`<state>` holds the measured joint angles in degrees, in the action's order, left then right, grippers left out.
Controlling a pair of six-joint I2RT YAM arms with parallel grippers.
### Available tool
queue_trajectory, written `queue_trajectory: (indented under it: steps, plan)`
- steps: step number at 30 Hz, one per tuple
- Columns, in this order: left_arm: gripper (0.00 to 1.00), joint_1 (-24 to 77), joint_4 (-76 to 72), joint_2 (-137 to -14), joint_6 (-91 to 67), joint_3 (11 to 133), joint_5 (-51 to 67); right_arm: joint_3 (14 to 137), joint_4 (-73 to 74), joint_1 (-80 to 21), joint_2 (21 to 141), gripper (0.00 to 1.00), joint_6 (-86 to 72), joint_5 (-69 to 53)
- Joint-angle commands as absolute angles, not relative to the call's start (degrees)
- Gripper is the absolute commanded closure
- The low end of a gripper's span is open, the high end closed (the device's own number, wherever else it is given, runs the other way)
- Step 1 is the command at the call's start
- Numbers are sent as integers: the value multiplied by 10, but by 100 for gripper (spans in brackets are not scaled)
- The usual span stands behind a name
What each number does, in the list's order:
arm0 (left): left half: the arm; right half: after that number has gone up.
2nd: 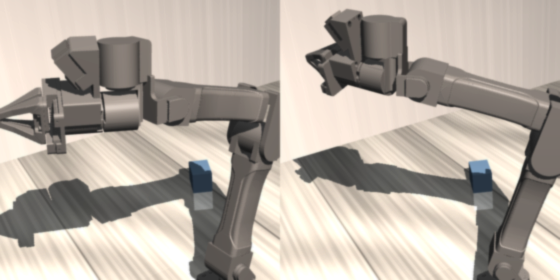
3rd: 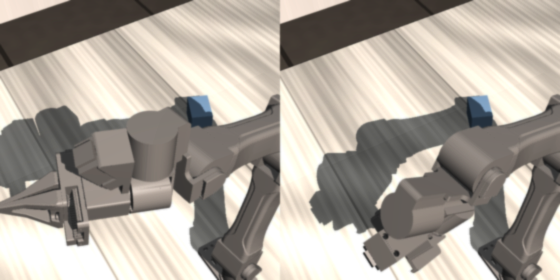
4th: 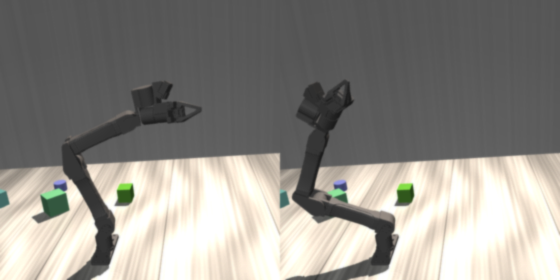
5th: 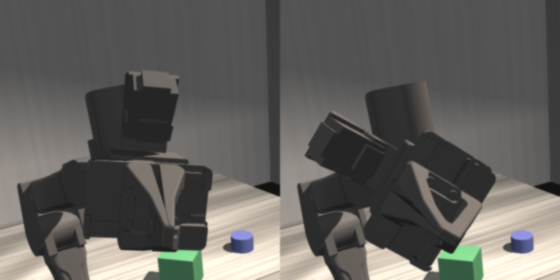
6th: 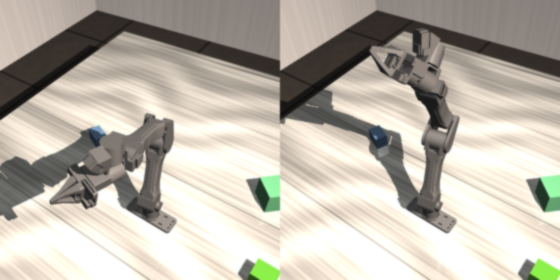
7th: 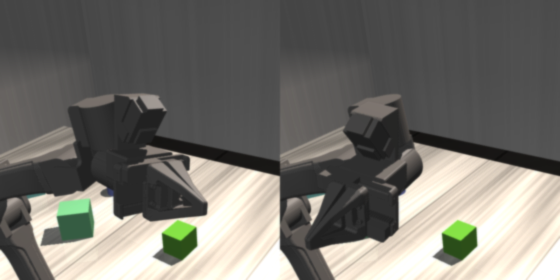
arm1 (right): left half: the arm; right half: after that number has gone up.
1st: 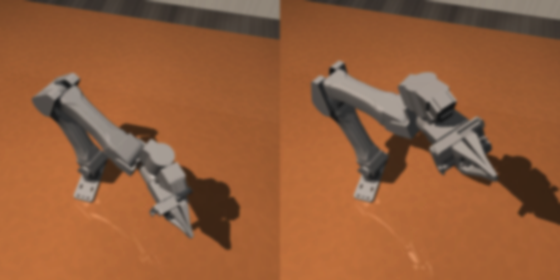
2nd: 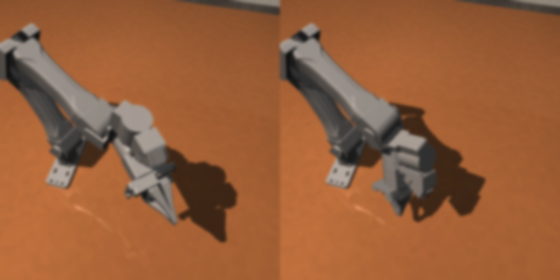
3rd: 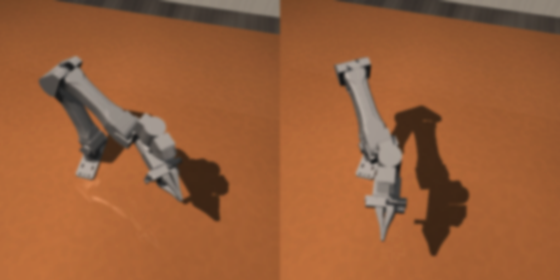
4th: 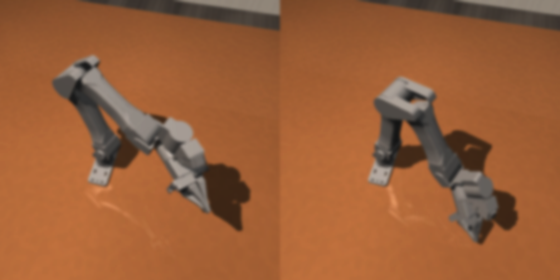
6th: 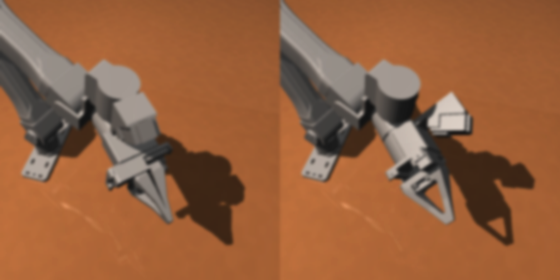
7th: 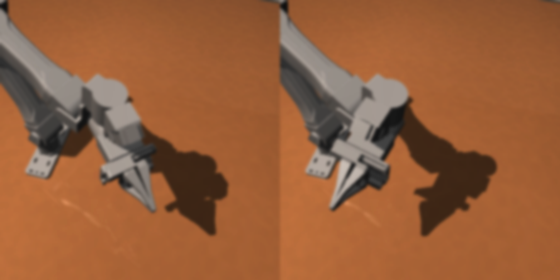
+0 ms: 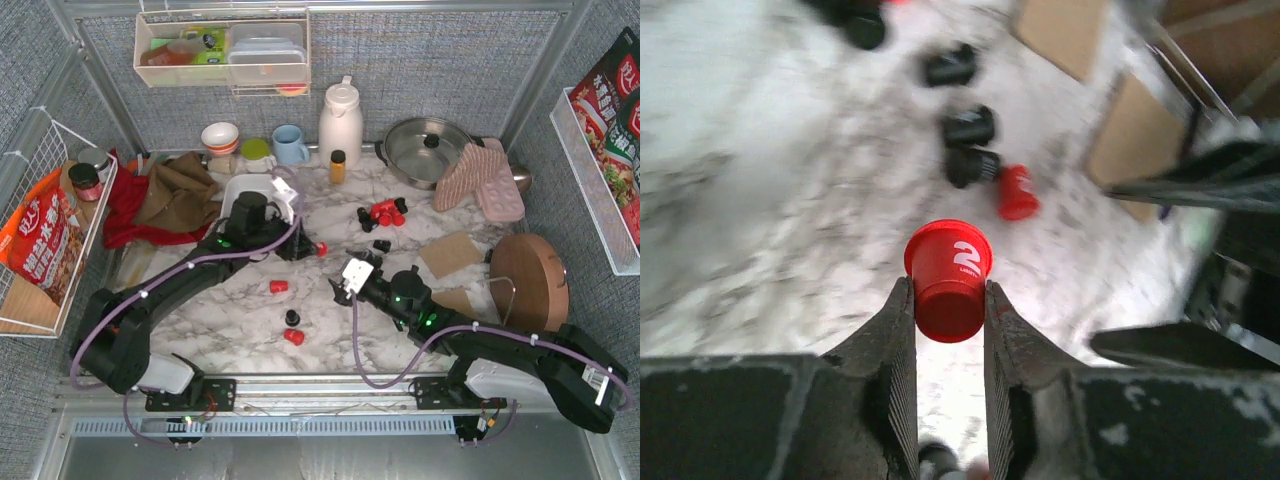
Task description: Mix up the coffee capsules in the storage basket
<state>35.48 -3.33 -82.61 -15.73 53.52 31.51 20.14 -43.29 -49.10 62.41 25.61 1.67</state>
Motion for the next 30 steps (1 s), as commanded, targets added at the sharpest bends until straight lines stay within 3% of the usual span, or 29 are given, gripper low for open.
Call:
queue_trajectory:
  steps: [1,5,7,15,21,30]
  plan:
    - [92,298,-85,-791,-183,510,186,226,-395,-490,619,23,206,45]
    - [85,215,-129,-755,-203,477,98,287,-309,-490,663,24,89,36]
    - [78,176,-159,-751,-217,463,107,317,-284,-490,706,26,24,16]
    - [73,101,-156,-823,-235,479,149,431,-204,-519,866,41,-81,-88]
    - [42,95,-121,-832,-226,489,109,498,-132,-564,931,41,-77,-93]
    - [20,95,-119,-791,-225,482,81,552,-28,-597,976,41,-44,-36]
